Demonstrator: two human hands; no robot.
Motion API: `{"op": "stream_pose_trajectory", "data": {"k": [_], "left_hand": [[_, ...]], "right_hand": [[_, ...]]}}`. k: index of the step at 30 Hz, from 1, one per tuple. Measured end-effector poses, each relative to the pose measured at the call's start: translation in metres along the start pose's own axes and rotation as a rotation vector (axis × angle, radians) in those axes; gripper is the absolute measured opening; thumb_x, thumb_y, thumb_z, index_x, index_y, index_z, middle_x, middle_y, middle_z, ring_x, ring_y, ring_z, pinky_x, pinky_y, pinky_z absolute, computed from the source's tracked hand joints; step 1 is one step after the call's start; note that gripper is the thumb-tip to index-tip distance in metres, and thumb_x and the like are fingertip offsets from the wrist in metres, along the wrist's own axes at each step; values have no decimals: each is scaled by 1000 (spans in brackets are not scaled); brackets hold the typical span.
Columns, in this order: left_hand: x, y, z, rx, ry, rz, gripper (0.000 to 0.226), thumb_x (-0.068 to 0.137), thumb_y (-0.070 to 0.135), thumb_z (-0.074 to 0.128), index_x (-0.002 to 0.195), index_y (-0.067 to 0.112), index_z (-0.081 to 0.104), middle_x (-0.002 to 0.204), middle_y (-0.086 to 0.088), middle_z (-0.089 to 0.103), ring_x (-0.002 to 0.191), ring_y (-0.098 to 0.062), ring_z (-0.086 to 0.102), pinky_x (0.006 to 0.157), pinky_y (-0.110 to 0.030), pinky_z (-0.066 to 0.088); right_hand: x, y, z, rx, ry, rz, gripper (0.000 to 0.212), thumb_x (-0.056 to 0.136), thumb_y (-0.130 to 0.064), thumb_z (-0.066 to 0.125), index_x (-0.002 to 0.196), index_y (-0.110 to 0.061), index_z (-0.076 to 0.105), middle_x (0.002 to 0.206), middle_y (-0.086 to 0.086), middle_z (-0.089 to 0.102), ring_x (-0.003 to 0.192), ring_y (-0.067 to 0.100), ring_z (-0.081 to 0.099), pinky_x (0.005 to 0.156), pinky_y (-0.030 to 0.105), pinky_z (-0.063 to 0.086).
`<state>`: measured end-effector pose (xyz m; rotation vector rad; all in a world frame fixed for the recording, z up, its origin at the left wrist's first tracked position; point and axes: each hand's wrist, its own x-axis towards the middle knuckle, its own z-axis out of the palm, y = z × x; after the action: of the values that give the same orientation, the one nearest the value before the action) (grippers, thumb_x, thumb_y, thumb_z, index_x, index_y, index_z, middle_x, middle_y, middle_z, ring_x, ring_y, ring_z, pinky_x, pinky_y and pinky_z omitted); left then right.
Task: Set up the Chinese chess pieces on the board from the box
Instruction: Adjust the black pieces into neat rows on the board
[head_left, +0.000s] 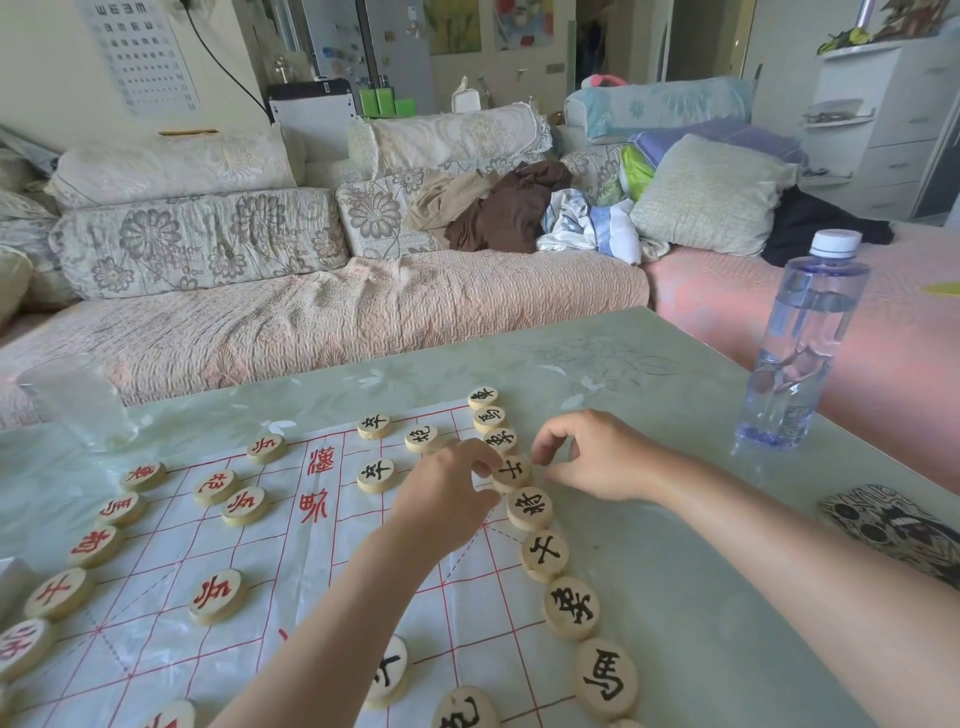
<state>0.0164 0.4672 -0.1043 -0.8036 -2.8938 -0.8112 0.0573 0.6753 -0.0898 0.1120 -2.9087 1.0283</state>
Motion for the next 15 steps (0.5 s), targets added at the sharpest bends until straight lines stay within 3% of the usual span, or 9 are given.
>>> {"op": "stream_pose_trajectory", "data": {"k": [3,8,12,15], "left_hand": [[-8,6,0,-40,-44,-18,24,81,23,70,103,31,63,93,18,63,81,-5,56,77,-28,52],[-18,12,2,-24,-60,-86,19,79,25,68,90,39,64,87,24,69,88,-4,64,79,-30,54],[-22,15,2,-60,-107,-108,26,77,25,72,99,38,63,93,23,68,79,-7,61,76,-29,53],[-22,15,1,-78,-107,-111,27,77,25,74,99,37,64,92,24,69,77,-6,60,76,-30,54]], "right_hand": [[-12,-5,-7,-19,-83,9,20,85,-11,68,95,-28,70,57,-43,52,51,-10,51,50,7,36],[-24,-11,-4,-24,-129,8,24,78,-24,81,99,-30,71,58,-42,53,52,0,49,48,13,38],[-26,-11,-2,-19,-124,6,25,76,-27,84,98,-32,71,57,-40,54,55,4,50,49,17,40],[-27,-11,-1,-21,-121,1,24,78,-25,83,98,-31,71,57,-43,52,52,-1,48,47,13,37]]}}
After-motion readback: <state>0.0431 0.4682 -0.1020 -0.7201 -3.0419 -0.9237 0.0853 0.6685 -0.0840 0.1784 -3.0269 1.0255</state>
